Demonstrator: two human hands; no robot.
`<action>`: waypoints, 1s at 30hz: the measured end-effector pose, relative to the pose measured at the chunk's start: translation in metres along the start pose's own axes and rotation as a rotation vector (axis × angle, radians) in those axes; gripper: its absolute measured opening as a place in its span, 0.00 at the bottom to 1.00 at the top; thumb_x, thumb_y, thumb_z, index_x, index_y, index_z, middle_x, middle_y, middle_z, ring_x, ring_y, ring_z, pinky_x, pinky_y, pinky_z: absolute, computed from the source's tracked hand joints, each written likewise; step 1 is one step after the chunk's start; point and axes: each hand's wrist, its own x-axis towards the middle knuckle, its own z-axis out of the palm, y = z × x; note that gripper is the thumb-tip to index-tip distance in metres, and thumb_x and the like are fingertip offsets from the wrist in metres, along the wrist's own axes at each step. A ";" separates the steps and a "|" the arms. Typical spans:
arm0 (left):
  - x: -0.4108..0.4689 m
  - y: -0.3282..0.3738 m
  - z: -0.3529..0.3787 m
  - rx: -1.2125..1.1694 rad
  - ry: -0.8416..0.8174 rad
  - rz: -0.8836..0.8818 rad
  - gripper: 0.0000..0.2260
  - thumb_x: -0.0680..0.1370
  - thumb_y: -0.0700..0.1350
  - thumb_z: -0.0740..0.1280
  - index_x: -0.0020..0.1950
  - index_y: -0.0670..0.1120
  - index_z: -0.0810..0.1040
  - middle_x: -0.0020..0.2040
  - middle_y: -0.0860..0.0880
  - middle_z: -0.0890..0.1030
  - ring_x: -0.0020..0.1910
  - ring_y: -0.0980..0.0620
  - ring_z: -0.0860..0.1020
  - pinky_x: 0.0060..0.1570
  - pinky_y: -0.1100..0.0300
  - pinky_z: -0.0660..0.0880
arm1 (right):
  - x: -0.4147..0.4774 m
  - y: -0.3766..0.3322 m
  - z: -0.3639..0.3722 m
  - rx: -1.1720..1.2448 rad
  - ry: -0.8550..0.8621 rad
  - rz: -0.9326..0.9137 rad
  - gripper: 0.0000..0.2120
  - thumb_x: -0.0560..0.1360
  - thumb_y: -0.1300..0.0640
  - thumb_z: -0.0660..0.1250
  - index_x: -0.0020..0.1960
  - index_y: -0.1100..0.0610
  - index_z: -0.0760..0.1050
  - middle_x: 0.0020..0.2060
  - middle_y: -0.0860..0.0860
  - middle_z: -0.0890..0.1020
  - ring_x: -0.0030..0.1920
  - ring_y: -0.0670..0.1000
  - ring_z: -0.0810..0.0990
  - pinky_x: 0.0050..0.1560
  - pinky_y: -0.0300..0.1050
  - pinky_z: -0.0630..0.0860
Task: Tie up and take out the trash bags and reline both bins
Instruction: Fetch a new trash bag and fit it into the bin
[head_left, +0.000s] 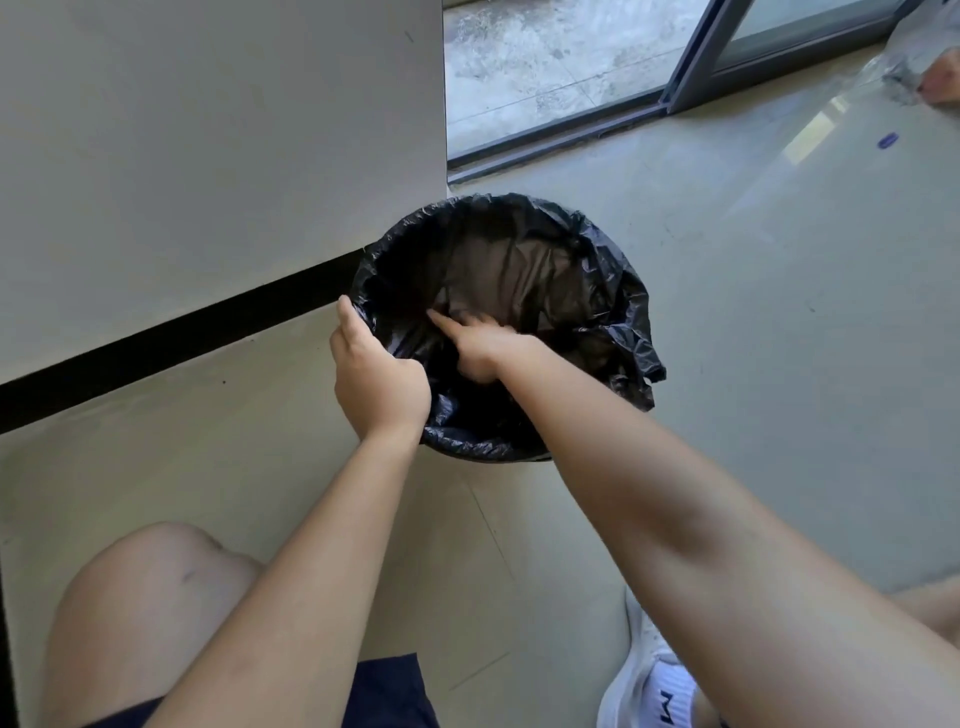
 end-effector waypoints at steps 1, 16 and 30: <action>0.000 0.001 0.000 0.010 0.005 -0.005 0.36 0.73 0.31 0.60 0.79 0.47 0.54 0.73 0.46 0.67 0.66 0.43 0.72 0.60 0.55 0.68 | 0.005 0.002 0.005 0.026 -0.075 0.022 0.39 0.77 0.59 0.58 0.80 0.42 0.41 0.80 0.55 0.52 0.79 0.61 0.50 0.76 0.61 0.55; 0.008 0.013 0.016 -0.342 0.124 -0.214 0.37 0.70 0.29 0.52 0.78 0.51 0.62 0.75 0.52 0.69 0.72 0.52 0.69 0.62 0.68 0.61 | -0.100 0.075 0.001 0.984 0.818 0.272 0.34 0.78 0.62 0.58 0.80 0.43 0.53 0.68 0.50 0.73 0.68 0.55 0.71 0.69 0.48 0.64; 0.057 -0.005 -0.001 -0.036 0.114 -0.008 0.33 0.73 0.33 0.53 0.79 0.46 0.55 0.77 0.46 0.62 0.75 0.46 0.61 0.70 0.53 0.62 | -0.059 0.051 -0.020 0.992 0.774 0.290 0.24 0.84 0.46 0.49 0.79 0.49 0.55 0.69 0.53 0.74 0.68 0.58 0.72 0.66 0.50 0.65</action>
